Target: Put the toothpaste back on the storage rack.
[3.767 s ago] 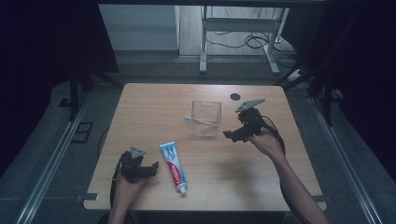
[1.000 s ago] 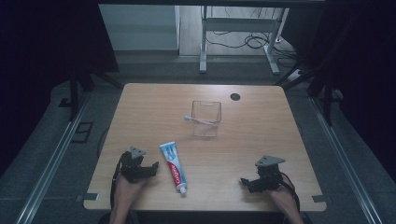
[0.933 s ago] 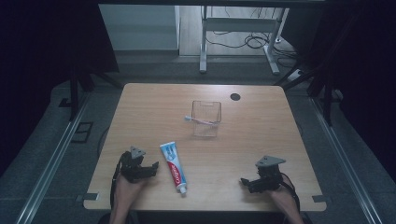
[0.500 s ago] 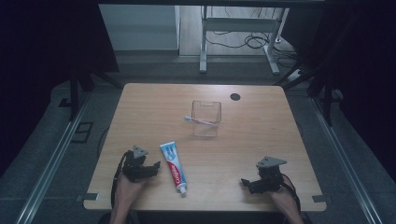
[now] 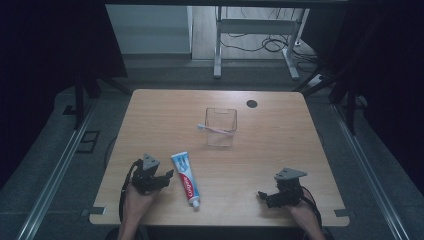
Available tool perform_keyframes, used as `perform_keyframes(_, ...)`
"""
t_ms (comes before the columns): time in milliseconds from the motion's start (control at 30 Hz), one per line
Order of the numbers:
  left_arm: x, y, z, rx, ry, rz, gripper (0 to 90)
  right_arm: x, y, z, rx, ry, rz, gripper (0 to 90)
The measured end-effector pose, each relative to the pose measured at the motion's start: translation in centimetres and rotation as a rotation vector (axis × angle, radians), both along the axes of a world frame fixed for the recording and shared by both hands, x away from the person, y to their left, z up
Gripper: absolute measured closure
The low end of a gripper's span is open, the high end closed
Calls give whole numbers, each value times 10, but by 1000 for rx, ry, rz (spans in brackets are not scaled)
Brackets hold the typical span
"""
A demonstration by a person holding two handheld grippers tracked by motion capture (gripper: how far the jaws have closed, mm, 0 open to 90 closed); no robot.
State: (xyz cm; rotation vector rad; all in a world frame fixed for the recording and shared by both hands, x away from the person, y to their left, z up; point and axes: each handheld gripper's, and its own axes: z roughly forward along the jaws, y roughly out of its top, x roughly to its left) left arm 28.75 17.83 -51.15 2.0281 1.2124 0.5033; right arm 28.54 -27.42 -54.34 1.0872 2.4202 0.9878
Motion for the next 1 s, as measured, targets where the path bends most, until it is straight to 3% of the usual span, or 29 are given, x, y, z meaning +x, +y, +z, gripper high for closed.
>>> perform_keyframes(267,-1,-15,9,-3,-10,-66,447,0,1,0,0,2,-7,0)
perform_keyframes(500,-3,-31,13,-63,9,-110,539,0,0,0,0,2,-7,0)
perform_keyframes(767,-5,-54,14,-46,35,-179,716,0,0,0,1,1,-8,0)
perform_keyframes(1000,-6,-71,12,-28,82,-234,836,0,0,0,1,0,-7,0)
